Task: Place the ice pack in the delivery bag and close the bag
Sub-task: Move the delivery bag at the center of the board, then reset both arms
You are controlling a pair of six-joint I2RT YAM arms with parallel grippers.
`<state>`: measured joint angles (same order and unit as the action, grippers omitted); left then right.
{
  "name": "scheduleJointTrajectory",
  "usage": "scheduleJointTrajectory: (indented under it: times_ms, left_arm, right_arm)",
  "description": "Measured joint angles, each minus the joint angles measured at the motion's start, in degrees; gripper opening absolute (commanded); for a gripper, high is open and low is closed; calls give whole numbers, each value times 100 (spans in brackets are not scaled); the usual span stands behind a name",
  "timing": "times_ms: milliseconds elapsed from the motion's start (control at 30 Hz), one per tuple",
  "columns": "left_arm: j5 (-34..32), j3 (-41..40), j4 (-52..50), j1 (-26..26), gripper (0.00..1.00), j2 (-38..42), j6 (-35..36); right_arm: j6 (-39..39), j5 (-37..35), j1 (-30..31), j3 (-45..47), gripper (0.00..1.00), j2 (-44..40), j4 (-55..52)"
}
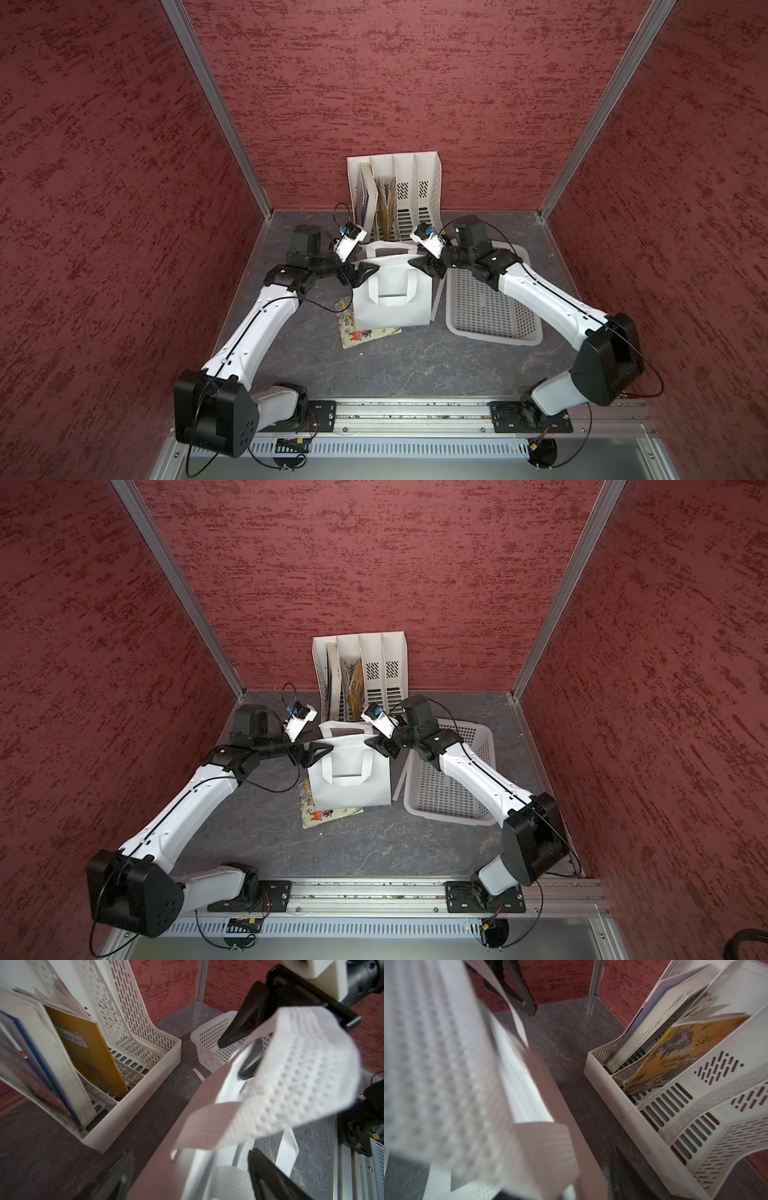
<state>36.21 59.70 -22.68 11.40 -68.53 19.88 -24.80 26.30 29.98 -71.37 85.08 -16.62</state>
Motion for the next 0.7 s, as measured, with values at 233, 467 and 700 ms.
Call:
scheduleJointTrajectory:
  times_ms: [233,467,700]
  left_arm:
    - [-2009,-525,737,-271,100,2295,-1276]
    - [-3792,-2546,1777,-352,100,3233,-2625]
    - [-4395,-2951,1585,-826,100,2544,-2909]
  right_arm:
    - [798,-1158,-24,1956,98,-3449,0]
    - [2876,-3425,-964,2765,99,-4599,175]
    - [4186,-3783,-3309,3193,99,-3298,363]
